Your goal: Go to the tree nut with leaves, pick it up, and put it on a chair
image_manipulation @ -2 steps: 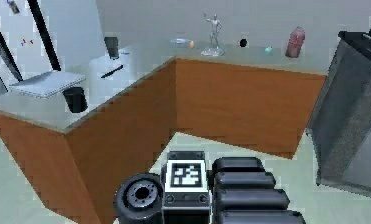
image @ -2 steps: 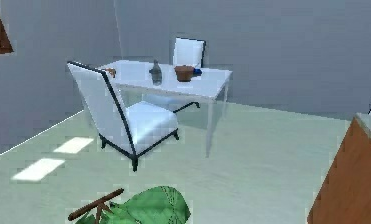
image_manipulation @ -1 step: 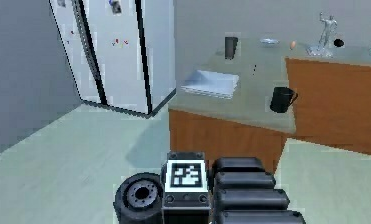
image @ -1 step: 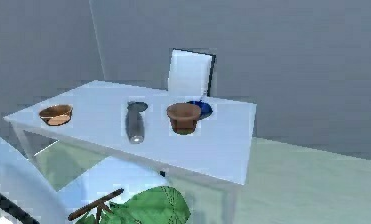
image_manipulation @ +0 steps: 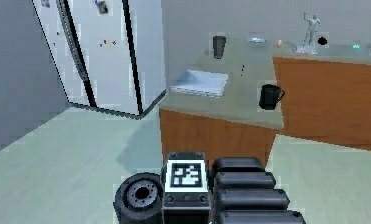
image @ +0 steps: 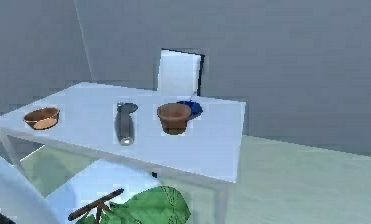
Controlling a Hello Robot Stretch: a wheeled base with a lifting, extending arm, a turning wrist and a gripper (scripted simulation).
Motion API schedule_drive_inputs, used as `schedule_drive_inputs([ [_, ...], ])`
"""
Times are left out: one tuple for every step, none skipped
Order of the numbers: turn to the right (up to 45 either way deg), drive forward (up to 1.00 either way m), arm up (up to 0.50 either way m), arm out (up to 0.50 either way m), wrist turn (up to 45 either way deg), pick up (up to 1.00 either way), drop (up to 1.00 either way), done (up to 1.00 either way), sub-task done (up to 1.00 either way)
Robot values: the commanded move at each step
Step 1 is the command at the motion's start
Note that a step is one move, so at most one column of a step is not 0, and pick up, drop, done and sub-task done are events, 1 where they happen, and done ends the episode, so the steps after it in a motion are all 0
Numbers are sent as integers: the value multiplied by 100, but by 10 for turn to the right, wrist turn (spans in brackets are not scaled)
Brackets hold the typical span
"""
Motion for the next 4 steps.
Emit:
schedule_drive_inputs([
  [0,20,0,0,0,0,0,0,0],
  [-450,0,0,0,0,0,0,0,0],
  [-450,0,0,0,0,0,0,0,0],
  [-90,0,0,0,0,0,0,0,0],
])
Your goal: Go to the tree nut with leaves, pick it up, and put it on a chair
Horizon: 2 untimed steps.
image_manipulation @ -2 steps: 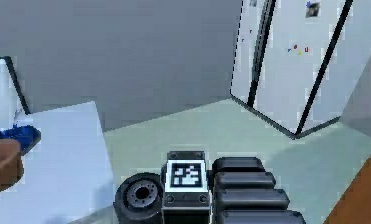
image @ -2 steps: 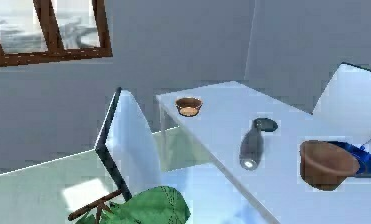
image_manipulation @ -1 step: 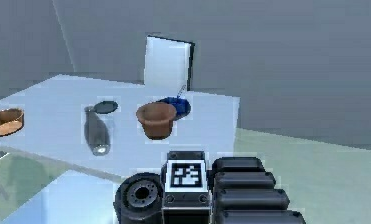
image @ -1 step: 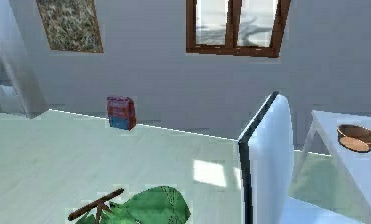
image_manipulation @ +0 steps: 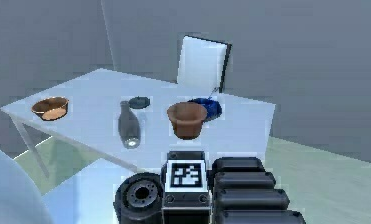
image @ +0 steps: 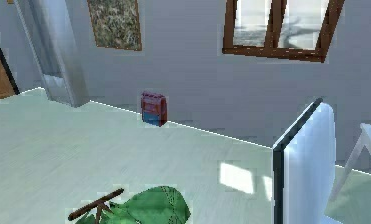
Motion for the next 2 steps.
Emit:
schedule_drive_inputs([
  [0,0,0,48,0,0,0,0,0],
  [0,0,0,0,390,0,0,0,0],
])
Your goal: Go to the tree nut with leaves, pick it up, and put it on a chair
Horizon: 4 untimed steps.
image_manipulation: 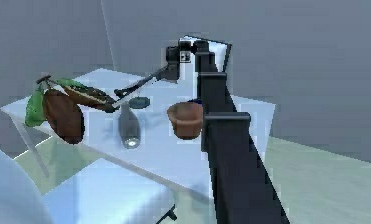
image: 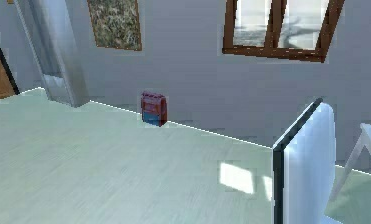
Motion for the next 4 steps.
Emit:
schedule_drive_inputs([
  [0,0,-36,0,0,0,0,0,0],
  [0,0,-32,0,0,0,0,0,0],
  [0,0,0,0,0,0,100,0,0],
  [0,0,10,0,0,0,0,0,0],
])
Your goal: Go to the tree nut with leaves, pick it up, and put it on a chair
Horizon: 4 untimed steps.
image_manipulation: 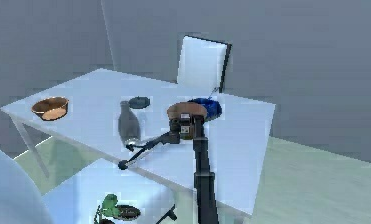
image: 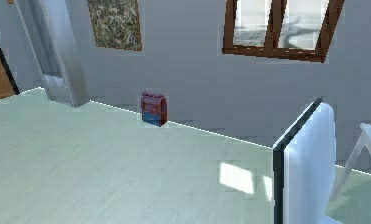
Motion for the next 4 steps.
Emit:
schedule_drive_inputs([
  [0,0,0,-8,0,0,0,0,0],
  [0,0,26,0,0,0,0,0,0],
  [0,0,0,0,-390,0,0,0,0],
  [0,0,0,-40,0,0,0,0,0],
])
